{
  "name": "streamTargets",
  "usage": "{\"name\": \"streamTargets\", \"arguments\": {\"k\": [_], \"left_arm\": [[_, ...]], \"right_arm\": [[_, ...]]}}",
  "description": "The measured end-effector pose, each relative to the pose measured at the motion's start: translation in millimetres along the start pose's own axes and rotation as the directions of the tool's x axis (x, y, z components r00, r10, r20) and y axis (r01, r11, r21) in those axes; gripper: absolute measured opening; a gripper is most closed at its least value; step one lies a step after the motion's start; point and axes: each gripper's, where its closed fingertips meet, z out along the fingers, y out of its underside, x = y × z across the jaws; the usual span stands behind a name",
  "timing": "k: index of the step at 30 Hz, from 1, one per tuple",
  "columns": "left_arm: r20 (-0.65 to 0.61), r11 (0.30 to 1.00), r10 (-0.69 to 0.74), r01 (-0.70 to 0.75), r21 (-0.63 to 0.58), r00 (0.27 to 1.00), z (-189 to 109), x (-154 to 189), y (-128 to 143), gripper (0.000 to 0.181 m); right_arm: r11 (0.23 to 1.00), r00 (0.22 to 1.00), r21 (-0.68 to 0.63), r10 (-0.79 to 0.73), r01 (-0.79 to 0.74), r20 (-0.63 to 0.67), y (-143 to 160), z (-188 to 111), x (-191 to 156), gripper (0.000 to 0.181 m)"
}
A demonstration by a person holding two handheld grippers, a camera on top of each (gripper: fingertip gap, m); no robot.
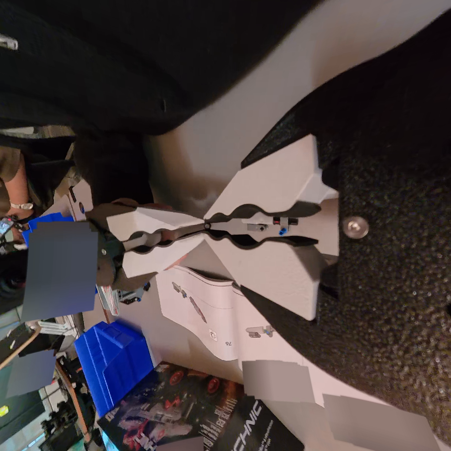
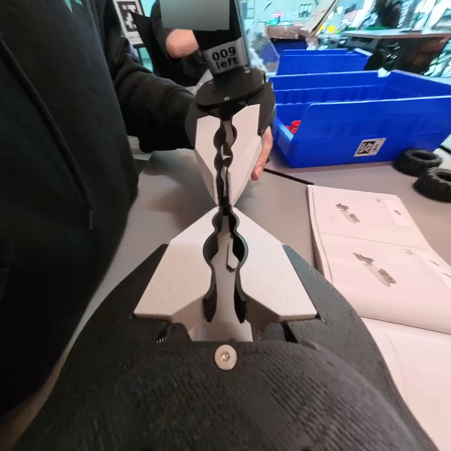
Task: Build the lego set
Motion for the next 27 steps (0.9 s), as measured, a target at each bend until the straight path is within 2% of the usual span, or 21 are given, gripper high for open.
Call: {"name": "streamTargets", "arguments": {"k": [7,27], "left_arm": [[0.110,0.988,-0.154,0.151,0.031,0.982,-5.3,-16.8,1.1,0.002],[0.115,0.939,-0.343,0.336,0.077,0.932,-10.3,-24.3,5.3,0.005]], "right_arm": [[0.993,0.971,0.008,-0.116,0.121,-0.208,-4.1,2.1,16.1,0.002],[0.948,0.882,-0.073,-0.314,0.309,-0.352,-6.2,2.1,25.2,0.001]]}}
